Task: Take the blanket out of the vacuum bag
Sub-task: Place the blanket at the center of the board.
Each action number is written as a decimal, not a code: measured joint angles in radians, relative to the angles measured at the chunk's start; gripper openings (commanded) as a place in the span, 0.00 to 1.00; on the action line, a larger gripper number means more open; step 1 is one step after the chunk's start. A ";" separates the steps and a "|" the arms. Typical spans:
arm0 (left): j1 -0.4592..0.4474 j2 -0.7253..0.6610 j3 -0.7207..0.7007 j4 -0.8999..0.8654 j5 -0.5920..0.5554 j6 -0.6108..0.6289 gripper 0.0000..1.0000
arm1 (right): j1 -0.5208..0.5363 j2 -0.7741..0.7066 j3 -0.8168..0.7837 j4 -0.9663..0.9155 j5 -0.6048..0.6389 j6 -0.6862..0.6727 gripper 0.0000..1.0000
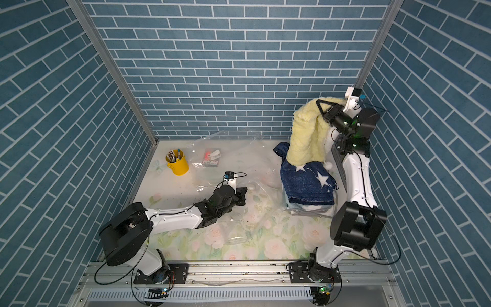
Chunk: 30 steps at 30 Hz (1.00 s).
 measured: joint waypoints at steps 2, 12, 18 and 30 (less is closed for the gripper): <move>0.000 0.000 0.003 0.000 0.001 0.004 0.00 | 0.005 0.038 0.101 -0.069 0.014 -0.034 0.00; 0.000 -0.004 -0.023 0.016 0.023 -0.002 0.00 | 0.022 -0.453 -0.741 -0.079 0.213 -0.184 0.00; 0.001 -0.005 -0.041 0.034 0.048 -0.017 0.00 | 0.045 -0.667 -1.144 -0.184 0.302 -0.202 0.00; 0.001 -0.028 -0.050 0.048 0.064 -0.031 0.00 | 0.044 -0.716 -0.863 -0.347 0.329 -0.332 0.00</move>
